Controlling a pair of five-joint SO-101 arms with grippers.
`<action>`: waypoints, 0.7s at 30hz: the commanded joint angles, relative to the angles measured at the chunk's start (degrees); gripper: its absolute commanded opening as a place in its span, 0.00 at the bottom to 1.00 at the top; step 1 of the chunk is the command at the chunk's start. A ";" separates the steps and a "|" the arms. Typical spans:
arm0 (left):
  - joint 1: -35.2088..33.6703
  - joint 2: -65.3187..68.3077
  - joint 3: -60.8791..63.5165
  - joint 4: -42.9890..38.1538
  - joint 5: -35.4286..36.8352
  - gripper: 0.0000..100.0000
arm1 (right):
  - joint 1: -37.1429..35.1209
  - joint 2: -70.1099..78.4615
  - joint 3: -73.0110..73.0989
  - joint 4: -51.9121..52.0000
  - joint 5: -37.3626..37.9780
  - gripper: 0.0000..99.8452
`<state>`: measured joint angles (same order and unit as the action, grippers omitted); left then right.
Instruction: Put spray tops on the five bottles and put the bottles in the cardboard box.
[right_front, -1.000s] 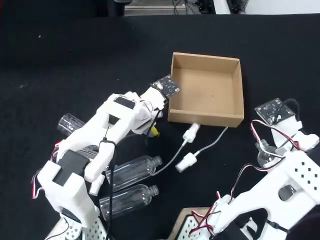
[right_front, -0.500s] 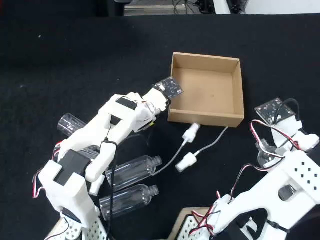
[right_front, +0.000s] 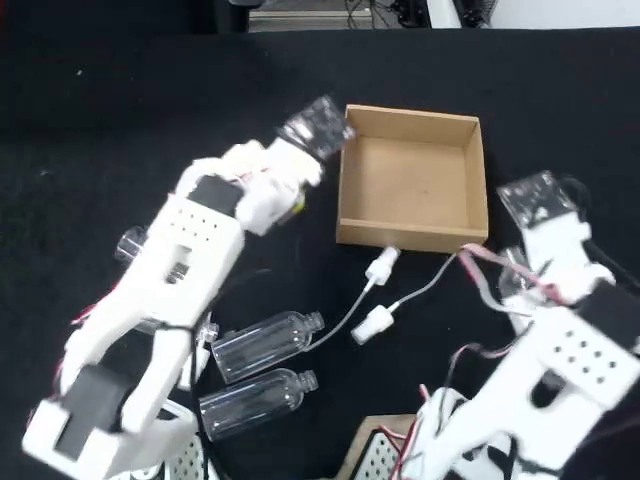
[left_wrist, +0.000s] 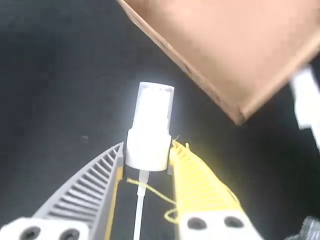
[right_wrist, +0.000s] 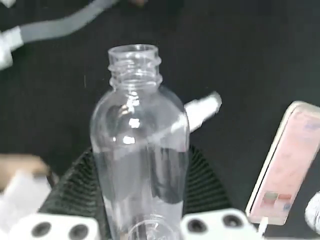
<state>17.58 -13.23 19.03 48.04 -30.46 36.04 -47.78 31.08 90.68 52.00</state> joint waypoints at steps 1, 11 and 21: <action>-1.71 -10.64 -7.60 1.41 7.12 0.06 | -9.93 -7.96 -1.54 -4.66 -13.36 0.01; -1.27 -19.43 -20.62 0.88 19.52 0.06 | -31.91 -14.90 6.90 -25.58 -40.26 0.01; 0.13 -18.02 -25.63 -4.13 30.15 0.06 | -37.71 -15.25 28.53 -61.89 -52.31 0.01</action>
<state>17.23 -30.46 -5.14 48.92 -3.30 0.18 -61.49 55.60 38.99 1.80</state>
